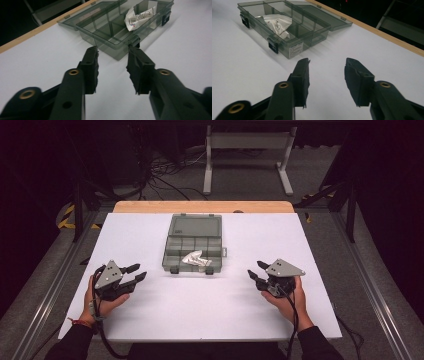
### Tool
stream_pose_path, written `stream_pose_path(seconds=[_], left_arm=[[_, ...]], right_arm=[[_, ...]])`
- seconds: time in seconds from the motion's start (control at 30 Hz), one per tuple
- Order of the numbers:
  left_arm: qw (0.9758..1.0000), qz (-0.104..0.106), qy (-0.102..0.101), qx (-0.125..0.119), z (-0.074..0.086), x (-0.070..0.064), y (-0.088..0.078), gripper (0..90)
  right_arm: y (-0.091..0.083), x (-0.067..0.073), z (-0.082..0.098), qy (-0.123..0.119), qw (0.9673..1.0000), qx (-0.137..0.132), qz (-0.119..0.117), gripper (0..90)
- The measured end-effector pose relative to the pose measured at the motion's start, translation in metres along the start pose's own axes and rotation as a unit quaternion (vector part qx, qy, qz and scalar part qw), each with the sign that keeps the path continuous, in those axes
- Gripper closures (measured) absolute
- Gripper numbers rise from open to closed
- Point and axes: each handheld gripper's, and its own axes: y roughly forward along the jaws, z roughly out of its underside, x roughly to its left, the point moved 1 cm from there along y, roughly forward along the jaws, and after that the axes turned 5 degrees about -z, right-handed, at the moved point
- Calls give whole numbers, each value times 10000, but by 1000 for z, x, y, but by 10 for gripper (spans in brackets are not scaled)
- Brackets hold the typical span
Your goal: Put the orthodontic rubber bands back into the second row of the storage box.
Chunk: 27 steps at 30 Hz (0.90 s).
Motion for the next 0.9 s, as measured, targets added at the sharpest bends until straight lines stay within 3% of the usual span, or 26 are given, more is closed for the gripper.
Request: stream_pose_path(seconds=[0.1,0.3,0.4,0.9], left_arm=[[10000,29,15,19,2,-3,-1,745],[9997,155,194,61,4,-10,-4,895],[9995,157,250,115,3,-12,-3,899],[9994,262,119,202,3,-1,7,900]], right_arm=[[-2,0,0,-20,10000,-16,-86,716],[-4,0,0,-112,9997,9,-204,900],[-3,0,1,-143,9996,98,-209,900],[4,-7,1,-8,9988,189,-445,900]])
